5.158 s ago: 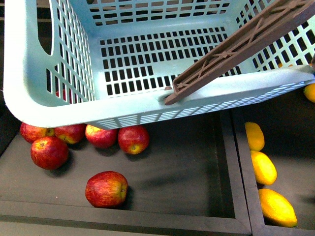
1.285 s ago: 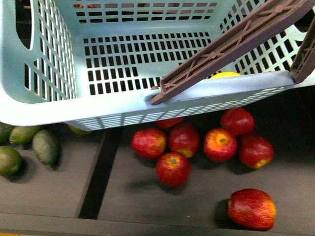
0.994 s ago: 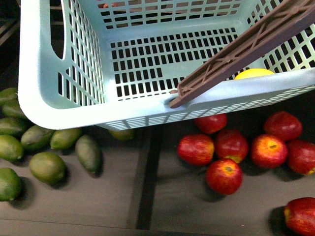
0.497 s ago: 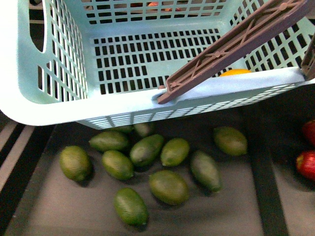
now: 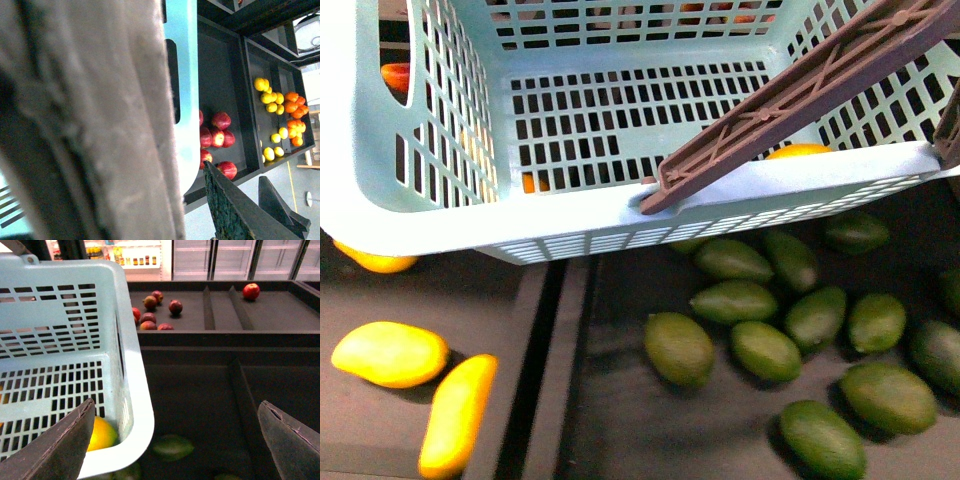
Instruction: Pick lemon and mango into basket
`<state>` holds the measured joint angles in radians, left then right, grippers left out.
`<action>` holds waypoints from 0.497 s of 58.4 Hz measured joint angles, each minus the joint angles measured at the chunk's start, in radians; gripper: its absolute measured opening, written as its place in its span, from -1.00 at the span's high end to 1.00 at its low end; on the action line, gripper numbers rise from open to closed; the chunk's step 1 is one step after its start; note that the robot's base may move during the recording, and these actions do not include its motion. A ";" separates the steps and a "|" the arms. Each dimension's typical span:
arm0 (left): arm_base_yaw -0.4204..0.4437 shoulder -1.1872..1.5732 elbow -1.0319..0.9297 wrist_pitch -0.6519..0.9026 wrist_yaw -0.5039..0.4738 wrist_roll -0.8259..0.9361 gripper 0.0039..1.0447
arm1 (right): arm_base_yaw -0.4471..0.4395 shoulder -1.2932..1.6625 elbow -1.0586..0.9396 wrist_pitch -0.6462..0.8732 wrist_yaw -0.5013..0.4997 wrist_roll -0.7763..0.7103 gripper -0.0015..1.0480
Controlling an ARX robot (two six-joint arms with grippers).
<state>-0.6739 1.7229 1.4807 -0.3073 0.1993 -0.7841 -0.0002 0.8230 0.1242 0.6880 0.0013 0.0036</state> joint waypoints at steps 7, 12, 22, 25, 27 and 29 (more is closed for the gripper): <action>0.001 0.000 0.000 0.000 -0.003 -0.001 0.48 | 0.000 0.000 0.000 0.000 -0.001 0.000 -0.83; 0.001 0.000 0.000 0.000 -0.003 0.002 0.48 | 0.000 0.000 0.000 0.000 -0.001 0.000 -0.83; 0.001 0.000 0.000 0.000 0.002 0.001 0.48 | 0.000 0.000 0.000 0.000 -0.001 0.000 -0.83; 0.000 0.000 0.000 0.000 0.003 0.002 0.48 | 0.000 0.000 0.000 0.000 -0.001 0.000 -0.83; 0.000 0.000 0.000 0.000 0.002 0.002 0.48 | 0.000 0.000 0.000 0.000 -0.001 0.000 -0.83; 0.000 0.000 0.000 0.000 0.005 -0.001 0.48 | 0.000 0.000 0.000 0.000 -0.001 0.000 -0.83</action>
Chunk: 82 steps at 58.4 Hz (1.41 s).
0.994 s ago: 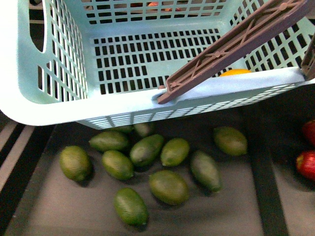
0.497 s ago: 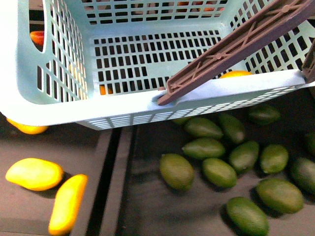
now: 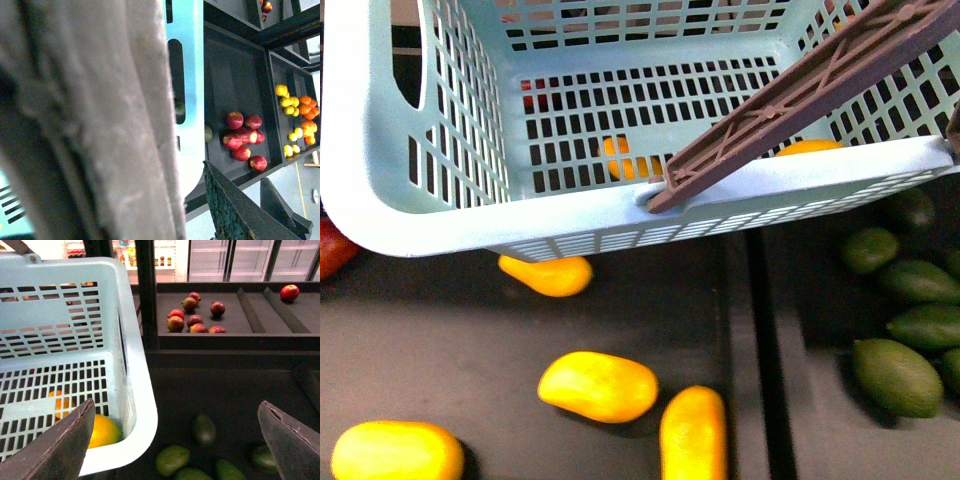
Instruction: Pick lemon and mango into basket
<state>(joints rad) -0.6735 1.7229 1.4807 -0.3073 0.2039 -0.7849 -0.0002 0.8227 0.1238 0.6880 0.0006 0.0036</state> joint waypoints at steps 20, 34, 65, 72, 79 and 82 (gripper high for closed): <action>0.000 0.000 0.000 0.000 -0.006 0.003 0.48 | 0.000 0.000 -0.001 0.000 -0.001 0.000 -0.83; 0.000 0.000 0.000 0.000 0.000 0.001 0.48 | 0.000 0.000 0.000 0.000 0.000 0.000 -0.83; 0.004 -0.001 0.000 -0.002 -0.016 -0.003 0.48 | -0.005 0.154 0.335 -0.776 0.480 0.332 -0.83; 0.002 0.001 0.000 -0.001 -0.008 0.002 0.48 | -0.098 0.262 0.430 -0.865 0.468 0.401 -0.83; -0.004 0.001 0.000 0.000 0.006 0.002 0.48 | -0.193 0.443 0.522 -0.791 0.349 0.444 -0.83; -0.008 0.001 0.000 0.000 0.009 0.002 0.48 | -0.222 0.541 0.558 -0.752 0.292 0.457 -0.83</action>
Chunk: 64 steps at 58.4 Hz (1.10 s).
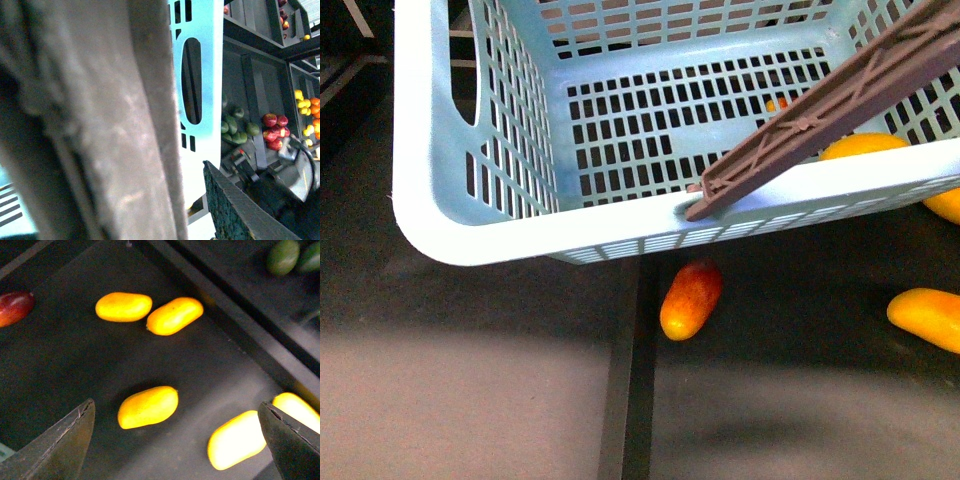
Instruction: Pick lemon and mango into basket
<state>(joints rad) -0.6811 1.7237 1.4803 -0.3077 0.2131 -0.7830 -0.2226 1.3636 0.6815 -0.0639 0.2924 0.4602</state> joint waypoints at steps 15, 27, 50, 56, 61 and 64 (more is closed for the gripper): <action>0.003 0.000 0.000 0.000 -0.019 0.000 0.48 | -0.024 0.460 0.144 0.221 -0.170 0.060 -0.83; 0.007 0.000 0.000 0.000 -0.021 0.000 0.48 | 0.009 0.806 0.276 0.231 -0.177 0.233 -0.83; 0.005 0.000 0.000 0.000 -0.010 0.000 0.48 | 0.066 0.950 0.388 0.207 -0.152 0.335 -0.83; 0.006 0.000 0.000 0.000 -0.013 0.000 0.48 | 0.066 0.951 0.396 0.202 -0.151 0.365 -0.83; 0.006 0.000 0.000 0.000 -0.016 0.000 0.48 | 0.066 0.953 0.396 0.197 -0.144 0.384 -0.83; 0.006 0.000 0.000 0.000 -0.018 0.000 0.48 | 0.064 0.955 0.399 0.176 -0.136 0.408 -0.83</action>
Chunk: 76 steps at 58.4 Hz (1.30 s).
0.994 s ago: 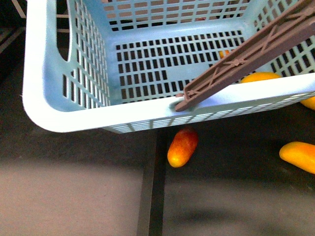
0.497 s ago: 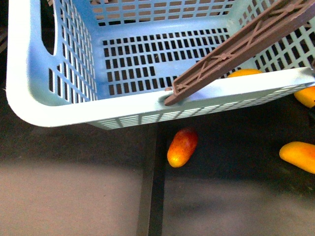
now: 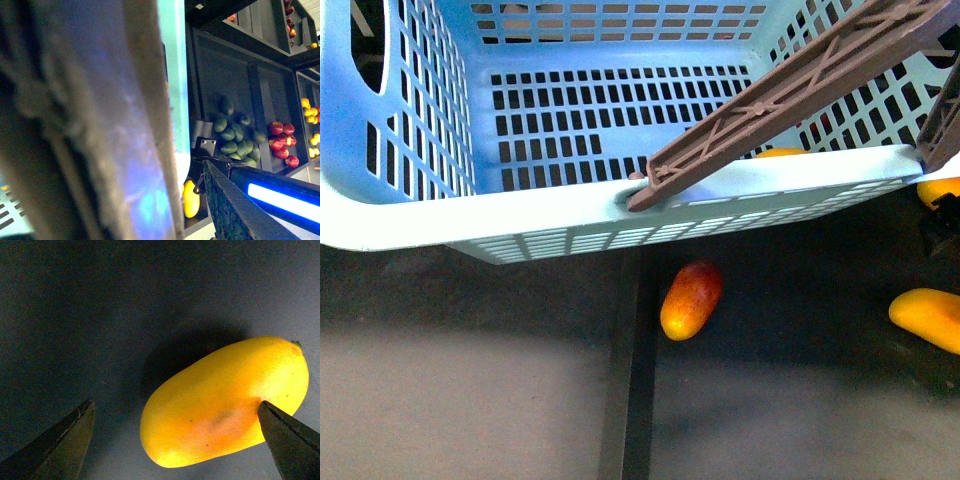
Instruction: Pick lemon and mango into basket
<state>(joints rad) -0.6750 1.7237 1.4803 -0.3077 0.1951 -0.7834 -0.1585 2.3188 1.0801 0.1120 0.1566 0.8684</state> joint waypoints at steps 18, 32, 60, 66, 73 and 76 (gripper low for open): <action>0.000 0.000 0.000 0.000 0.010 0.000 0.48 | -0.019 -0.003 -0.010 -0.063 0.015 0.153 -0.83; -0.001 0.000 0.000 0.000 0.010 0.000 0.48 | -0.012 -0.010 -0.008 -0.100 0.014 0.221 -0.83; 0.000 0.000 0.000 0.000 0.005 0.000 0.48 | 0.030 0.061 0.057 -0.116 -0.026 0.193 -0.83; 0.000 0.000 0.000 0.000 0.008 0.000 0.48 | 0.042 0.100 0.095 -0.126 -0.026 0.148 -0.83; 0.000 0.000 0.000 0.000 0.008 0.001 0.48 | 0.051 0.121 0.119 -0.135 -0.026 0.112 -0.83; 0.000 0.000 0.000 0.000 0.007 0.001 0.48 | 0.054 0.129 0.127 -0.137 -0.026 0.094 -0.83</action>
<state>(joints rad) -0.6754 1.7237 1.4803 -0.3077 0.2024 -0.7826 -0.1043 2.4477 1.2068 -0.0246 0.1303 0.9627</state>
